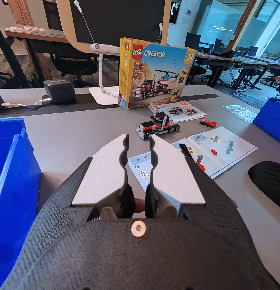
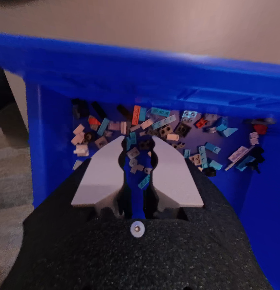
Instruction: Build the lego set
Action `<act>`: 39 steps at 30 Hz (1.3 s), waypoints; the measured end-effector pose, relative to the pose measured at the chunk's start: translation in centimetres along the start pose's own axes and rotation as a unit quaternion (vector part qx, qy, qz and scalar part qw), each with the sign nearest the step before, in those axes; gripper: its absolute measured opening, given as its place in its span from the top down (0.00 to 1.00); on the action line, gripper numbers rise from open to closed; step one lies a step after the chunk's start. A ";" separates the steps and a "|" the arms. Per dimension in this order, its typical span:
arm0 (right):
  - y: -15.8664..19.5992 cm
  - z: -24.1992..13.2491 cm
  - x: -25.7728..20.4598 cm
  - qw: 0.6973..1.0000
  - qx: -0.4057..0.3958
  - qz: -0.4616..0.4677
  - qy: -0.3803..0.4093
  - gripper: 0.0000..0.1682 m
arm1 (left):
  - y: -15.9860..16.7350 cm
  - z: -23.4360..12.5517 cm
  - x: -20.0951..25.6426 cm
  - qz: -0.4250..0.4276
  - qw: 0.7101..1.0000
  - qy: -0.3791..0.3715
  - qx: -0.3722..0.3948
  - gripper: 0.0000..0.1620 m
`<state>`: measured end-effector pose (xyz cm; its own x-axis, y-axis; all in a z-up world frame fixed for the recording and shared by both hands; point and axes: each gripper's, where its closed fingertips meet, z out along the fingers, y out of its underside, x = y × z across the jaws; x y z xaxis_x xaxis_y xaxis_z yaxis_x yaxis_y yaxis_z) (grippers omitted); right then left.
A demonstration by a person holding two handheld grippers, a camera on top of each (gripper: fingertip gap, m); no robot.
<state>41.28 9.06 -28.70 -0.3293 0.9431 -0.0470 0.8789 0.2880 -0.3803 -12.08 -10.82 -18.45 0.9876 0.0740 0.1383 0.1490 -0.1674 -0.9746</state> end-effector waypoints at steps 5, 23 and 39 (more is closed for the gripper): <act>-0.4 1.0 1.2 0.999 -0.006 0.010 0.032 0.92 | 0.2 -0.1 0.0 0.000 1.000 -0.001 -0.001 0.84; -3.8 -6.7 3.0 0.938 0.257 0.230 0.011 0.98 | -0.9 0.3 1.0 0.014 0.998 0.047 0.027 0.84; -33.0 -14.5 -3.6 0.645 0.682 0.199 -0.281 0.98 | -9.0 3.9 20.1 0.228 0.871 0.361 0.243 0.75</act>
<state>18.49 -1.45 -2.57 -0.5817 0.5772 -0.5731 -0.0636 -0.7347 -0.6755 6.27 -3.96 -7.64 0.7385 -0.5575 -0.3792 -0.1321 0.4318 -0.8922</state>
